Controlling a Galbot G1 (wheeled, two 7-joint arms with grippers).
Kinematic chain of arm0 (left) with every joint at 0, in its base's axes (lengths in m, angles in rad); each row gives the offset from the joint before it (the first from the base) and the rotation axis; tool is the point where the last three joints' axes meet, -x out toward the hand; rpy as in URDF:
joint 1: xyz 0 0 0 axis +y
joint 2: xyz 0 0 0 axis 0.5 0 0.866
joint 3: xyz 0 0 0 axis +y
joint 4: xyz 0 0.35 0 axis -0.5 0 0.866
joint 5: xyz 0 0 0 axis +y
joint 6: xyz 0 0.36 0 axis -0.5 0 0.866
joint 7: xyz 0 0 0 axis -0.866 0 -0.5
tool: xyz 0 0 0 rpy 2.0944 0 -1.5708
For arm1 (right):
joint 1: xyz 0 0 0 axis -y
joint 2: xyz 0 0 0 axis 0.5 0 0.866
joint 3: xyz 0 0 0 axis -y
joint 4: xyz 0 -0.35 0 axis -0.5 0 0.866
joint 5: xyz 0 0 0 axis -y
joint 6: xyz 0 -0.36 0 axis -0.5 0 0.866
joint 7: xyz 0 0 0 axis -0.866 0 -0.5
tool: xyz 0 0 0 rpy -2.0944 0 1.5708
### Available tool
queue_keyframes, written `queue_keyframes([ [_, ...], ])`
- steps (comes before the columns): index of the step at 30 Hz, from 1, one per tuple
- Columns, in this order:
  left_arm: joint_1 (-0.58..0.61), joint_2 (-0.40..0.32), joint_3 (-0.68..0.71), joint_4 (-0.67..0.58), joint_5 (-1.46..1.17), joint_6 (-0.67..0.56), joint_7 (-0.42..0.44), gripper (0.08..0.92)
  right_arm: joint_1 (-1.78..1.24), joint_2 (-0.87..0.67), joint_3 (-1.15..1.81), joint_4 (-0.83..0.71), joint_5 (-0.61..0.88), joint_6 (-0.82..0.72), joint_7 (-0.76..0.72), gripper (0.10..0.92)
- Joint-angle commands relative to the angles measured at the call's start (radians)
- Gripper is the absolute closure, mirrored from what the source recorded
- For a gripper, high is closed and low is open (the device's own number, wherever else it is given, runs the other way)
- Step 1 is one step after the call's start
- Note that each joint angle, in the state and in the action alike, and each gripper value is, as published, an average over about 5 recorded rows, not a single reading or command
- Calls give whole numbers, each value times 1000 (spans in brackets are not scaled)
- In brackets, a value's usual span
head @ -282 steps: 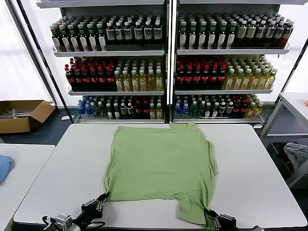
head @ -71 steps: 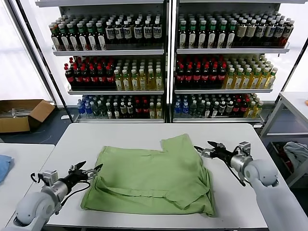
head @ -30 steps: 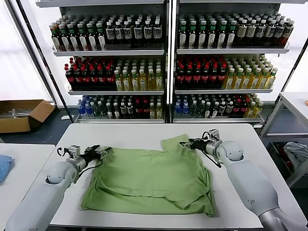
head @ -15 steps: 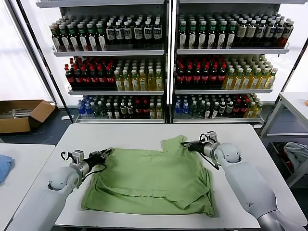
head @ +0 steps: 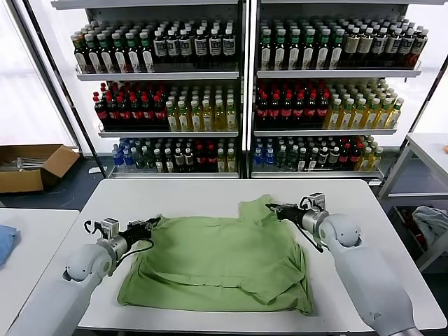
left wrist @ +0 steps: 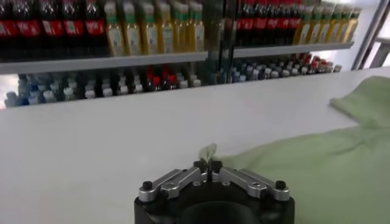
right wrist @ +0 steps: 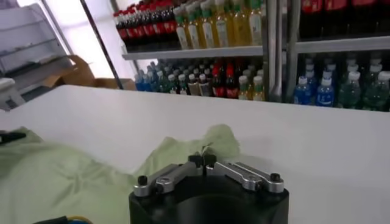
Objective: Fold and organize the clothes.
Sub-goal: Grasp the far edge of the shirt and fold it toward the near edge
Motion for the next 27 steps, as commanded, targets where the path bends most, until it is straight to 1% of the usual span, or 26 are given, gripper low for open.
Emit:
queue_keyframes([
  [1,128,13,-131,-211,-10,-13,-12,907,-221,-42,160,282,51,0,13,919],
  [6,222,31,-220,-296,-17,-11,-12,907,-386,-69,238,412,54,1,9,919],
  [9,300,49,-264,-337,-25,-12,-11,907,-477,-69,293,479,53,2,7,919],
  [15,448,69,-335,-379,-29,-17,-6,908,-673,-56,389,609,49,8,-2,919],
  [18,509,74,-357,-398,-32,-19,17,907,-766,-40,422,667,37,11,-6,919],
  [21,563,78,-374,-413,-29,-21,43,907,-843,-29,442,713,4,22,-16,919],
  [27,631,70,-384,-427,14,-10,51,908,-935,-23,455,748,-73,47,-16,919],
])
